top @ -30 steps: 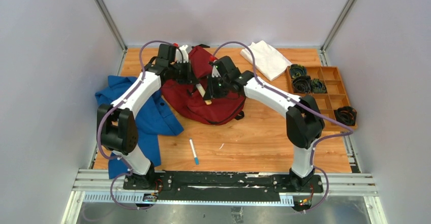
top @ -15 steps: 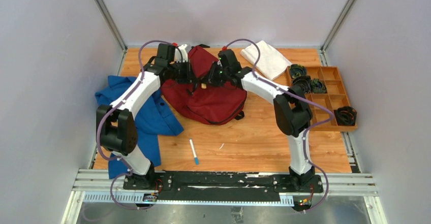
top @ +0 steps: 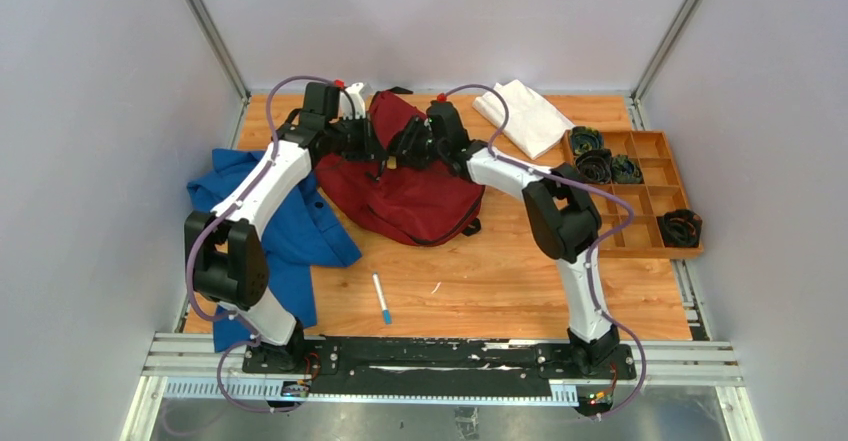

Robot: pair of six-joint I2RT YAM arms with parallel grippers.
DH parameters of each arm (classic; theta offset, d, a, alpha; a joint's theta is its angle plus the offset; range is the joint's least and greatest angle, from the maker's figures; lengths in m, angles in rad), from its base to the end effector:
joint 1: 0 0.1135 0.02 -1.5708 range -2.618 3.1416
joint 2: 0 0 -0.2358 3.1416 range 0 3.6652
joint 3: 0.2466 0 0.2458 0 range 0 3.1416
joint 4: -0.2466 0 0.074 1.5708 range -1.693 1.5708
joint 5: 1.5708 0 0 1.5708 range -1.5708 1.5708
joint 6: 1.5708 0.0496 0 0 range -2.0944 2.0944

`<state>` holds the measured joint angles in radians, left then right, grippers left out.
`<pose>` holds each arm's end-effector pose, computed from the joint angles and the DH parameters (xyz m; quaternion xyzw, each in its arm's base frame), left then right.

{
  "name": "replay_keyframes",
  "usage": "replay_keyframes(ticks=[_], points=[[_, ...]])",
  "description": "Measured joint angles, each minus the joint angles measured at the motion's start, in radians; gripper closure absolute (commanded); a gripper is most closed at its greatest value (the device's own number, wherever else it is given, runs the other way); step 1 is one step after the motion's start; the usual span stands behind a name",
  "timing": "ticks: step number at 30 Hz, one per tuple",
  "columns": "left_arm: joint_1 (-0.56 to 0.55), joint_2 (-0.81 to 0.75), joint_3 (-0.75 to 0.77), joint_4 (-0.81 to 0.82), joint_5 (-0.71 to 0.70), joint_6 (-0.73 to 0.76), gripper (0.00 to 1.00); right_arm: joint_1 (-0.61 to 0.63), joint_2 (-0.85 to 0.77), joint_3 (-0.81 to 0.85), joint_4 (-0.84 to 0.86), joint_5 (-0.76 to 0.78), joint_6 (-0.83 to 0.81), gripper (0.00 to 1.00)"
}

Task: Pack the student bag
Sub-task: Place the stationery in the student bag.

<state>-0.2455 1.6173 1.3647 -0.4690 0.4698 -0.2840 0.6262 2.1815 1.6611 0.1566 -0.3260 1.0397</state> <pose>0.3491 -0.1106 0.2695 0.0788 0.8879 -0.3095 0.3312 0.3998 0.3088 0.1972 0.0766 0.8140 0.5042 0.2779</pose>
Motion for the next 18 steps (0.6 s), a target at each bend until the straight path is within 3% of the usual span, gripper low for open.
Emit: replay_keyframes(ticks=[3,6,11,18], points=[[0.0,-0.005,0.0,-0.004,0.003,0.0,1.0,0.0,-0.053,-0.07,0.03,-0.005,-0.003,0.84],[0.0,-0.006,0.0,-0.005,0.009,-0.001,1.0,0.0,-0.105,-0.123,0.044,-0.011,-0.004,0.92],[0.0,-0.007,0.0,-0.005,0.01,-0.006,1.0,0.0,-0.105,-0.092,0.061,-0.053,-0.002,0.95],[0.004,-0.01,0.0,0.014,-0.002,-0.016,1.0,0.0,0.019,0.073,0.07,-0.164,0.027,0.89]])
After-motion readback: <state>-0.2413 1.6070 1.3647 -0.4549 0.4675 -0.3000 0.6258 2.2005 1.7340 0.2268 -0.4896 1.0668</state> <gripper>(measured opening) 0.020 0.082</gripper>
